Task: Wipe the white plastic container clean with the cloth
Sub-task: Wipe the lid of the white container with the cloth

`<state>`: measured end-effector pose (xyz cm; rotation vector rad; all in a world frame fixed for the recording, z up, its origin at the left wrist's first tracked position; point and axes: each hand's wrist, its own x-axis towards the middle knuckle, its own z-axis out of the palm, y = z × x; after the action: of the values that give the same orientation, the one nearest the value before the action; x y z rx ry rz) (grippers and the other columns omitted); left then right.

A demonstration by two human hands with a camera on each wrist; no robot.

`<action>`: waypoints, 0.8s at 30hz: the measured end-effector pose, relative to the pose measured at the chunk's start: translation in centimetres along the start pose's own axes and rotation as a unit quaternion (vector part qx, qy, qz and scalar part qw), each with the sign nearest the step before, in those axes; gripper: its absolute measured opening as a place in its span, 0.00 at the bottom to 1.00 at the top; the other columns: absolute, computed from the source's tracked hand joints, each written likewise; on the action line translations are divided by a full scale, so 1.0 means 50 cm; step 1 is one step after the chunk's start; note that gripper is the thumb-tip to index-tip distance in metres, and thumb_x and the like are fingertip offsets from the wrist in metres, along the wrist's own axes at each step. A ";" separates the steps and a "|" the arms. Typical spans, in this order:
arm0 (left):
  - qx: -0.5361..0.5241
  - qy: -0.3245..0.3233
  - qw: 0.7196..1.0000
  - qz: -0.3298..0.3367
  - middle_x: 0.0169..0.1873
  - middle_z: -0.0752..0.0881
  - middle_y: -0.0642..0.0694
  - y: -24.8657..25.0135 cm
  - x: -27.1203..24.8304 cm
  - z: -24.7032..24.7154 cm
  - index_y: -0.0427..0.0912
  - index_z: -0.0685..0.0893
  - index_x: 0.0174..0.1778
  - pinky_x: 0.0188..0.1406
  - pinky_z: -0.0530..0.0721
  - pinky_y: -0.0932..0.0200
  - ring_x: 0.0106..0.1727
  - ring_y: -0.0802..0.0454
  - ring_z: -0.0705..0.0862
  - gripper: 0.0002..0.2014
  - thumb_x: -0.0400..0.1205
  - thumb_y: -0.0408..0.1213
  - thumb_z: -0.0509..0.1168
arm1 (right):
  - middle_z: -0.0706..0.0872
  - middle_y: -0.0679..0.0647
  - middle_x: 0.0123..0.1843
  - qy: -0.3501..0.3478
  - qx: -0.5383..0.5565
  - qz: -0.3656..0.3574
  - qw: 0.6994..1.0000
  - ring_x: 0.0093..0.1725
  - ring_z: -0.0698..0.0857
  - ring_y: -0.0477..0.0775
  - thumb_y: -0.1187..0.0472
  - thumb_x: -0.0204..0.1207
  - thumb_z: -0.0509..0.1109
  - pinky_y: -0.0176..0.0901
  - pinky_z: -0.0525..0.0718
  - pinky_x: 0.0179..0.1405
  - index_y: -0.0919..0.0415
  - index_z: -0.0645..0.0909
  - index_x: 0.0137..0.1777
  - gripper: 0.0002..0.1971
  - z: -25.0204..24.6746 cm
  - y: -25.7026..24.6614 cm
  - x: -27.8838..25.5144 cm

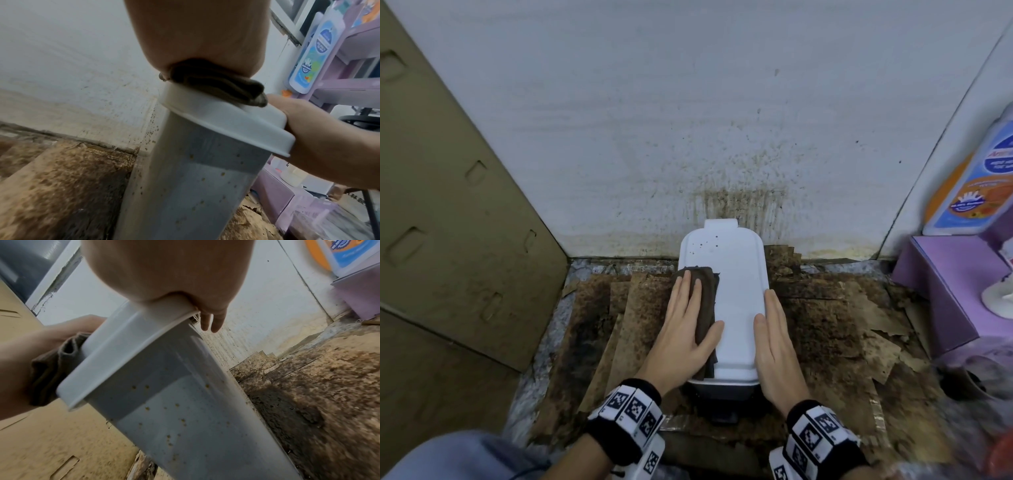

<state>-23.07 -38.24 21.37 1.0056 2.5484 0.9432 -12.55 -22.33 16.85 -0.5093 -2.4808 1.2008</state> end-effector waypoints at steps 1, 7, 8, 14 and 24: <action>-0.001 -0.006 1.000 -0.001 0.89 0.29 0.58 0.000 0.006 -0.003 0.48 0.39 0.92 0.86 0.35 0.62 0.87 0.66 0.26 0.41 0.90 0.60 0.53 | 0.43 0.40 0.88 -0.003 0.036 0.009 0.999 0.86 0.41 0.31 0.43 0.92 0.38 0.24 0.40 0.81 0.55 0.45 0.88 0.29 -0.002 -0.008 0.001; -0.026 -0.077 0.996 -0.027 0.86 0.25 0.61 -0.004 0.082 -0.039 0.51 0.36 0.91 0.83 0.31 0.62 0.84 0.66 0.22 0.35 0.93 0.57 0.46 | 0.45 0.40 0.88 -0.014 0.069 0.021 0.997 0.86 0.43 0.31 0.45 0.92 0.41 0.23 0.43 0.81 0.55 0.47 0.88 0.28 -0.011 -0.023 0.001; -0.027 -0.085 0.996 -0.028 0.86 0.25 0.60 -0.005 0.101 -0.046 0.50 0.36 0.91 0.83 0.30 0.62 0.85 0.64 0.22 0.35 0.93 0.56 0.46 | 0.46 0.41 0.88 -0.006 0.063 0.020 0.998 0.86 0.43 0.30 0.45 0.92 0.41 0.24 0.43 0.82 0.55 0.48 0.88 0.28 -0.007 -0.015 0.002; -0.001 -0.107 0.994 -0.024 0.88 0.27 0.51 -0.022 0.211 -0.075 0.44 0.36 0.91 0.85 0.32 0.58 0.84 0.60 0.25 0.33 0.95 0.51 0.45 | 0.43 0.35 0.88 -0.048 0.105 0.053 0.992 0.85 0.42 0.28 0.46 0.90 0.42 0.34 0.46 0.87 0.48 0.42 0.88 0.28 -0.020 -0.036 0.004; 0.008 -0.096 0.995 -0.012 0.87 0.25 0.51 -0.021 0.172 -0.062 0.43 0.35 0.91 0.86 0.31 0.58 0.86 0.57 0.24 0.34 0.95 0.51 0.45 | 0.45 0.45 0.90 -0.035 0.035 0.035 0.998 0.86 0.40 0.31 0.46 0.92 0.37 0.26 0.41 0.83 0.56 0.46 0.88 0.28 -0.003 -0.005 -0.002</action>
<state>-31.26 -34.47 23.17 1.0149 2.4075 0.7795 -12.42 -22.41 17.11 -0.5483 -2.4883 1.3487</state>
